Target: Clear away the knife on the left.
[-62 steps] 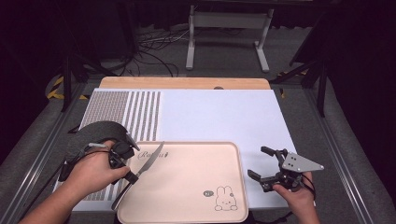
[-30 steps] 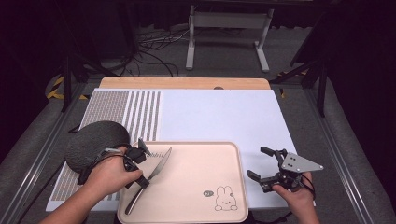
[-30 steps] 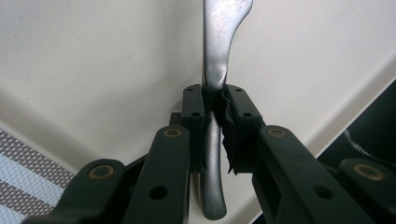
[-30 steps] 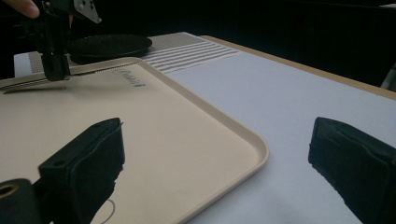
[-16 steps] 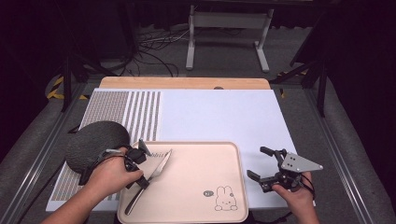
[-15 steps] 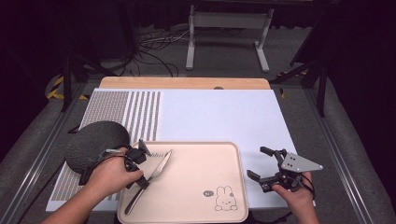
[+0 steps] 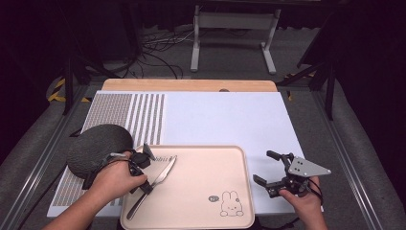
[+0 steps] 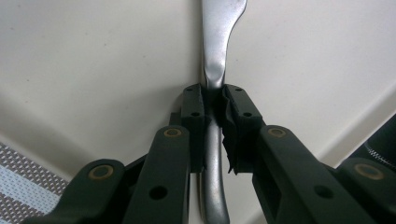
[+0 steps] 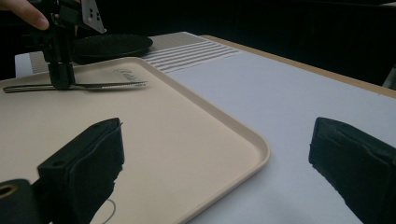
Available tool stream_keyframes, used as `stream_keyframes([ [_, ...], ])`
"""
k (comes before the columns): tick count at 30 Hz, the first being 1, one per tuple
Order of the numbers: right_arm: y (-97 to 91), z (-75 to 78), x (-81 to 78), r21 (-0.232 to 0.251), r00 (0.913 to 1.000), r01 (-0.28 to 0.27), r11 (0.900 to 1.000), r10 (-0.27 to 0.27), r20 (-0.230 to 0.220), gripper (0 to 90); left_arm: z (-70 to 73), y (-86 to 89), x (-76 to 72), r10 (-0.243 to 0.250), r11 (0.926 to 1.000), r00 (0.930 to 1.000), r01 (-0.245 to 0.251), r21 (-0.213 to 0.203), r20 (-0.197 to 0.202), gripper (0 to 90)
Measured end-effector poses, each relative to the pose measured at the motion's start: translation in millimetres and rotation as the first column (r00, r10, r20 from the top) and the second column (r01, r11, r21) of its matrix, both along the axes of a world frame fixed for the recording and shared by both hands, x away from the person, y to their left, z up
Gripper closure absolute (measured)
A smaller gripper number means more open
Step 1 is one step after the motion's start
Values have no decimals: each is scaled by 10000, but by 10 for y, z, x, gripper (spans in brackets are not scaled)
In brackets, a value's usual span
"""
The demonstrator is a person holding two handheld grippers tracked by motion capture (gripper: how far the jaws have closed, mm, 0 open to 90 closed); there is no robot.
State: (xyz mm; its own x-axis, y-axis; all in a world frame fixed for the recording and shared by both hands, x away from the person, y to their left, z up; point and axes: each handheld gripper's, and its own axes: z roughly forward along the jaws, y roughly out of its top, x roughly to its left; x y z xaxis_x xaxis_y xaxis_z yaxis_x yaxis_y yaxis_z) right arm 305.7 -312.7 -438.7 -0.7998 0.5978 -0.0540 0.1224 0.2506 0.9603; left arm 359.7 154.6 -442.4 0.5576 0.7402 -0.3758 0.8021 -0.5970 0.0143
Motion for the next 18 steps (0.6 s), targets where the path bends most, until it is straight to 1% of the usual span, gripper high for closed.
stream_keyframes([
  [8,11,-11,2,-62,10000,-45,10000,45,-53,40,-4,12,2,35,9999,10000,-35,-106,-27,800],
  [12,7,-9,0,-29,10000,-22,10000,22,-35,40,1,18,1,-80,9999,9999,81,-72,92,795],
  [13,8,-9,0,-32,10000,-23,10000,23,-39,39,5,15,-3,-23,9999,10000,25,-169,66,785],
  [15,8,-13,1,-64,10000,-29,10000,28,-56,38,13,18,0,-69,9993,10000,70,-362,36,728],
  [18,14,-19,3,-94,10000,-73,9999,73,-57,39,51,22,-5,-177,9984,9994,193,-530,308,675],
])
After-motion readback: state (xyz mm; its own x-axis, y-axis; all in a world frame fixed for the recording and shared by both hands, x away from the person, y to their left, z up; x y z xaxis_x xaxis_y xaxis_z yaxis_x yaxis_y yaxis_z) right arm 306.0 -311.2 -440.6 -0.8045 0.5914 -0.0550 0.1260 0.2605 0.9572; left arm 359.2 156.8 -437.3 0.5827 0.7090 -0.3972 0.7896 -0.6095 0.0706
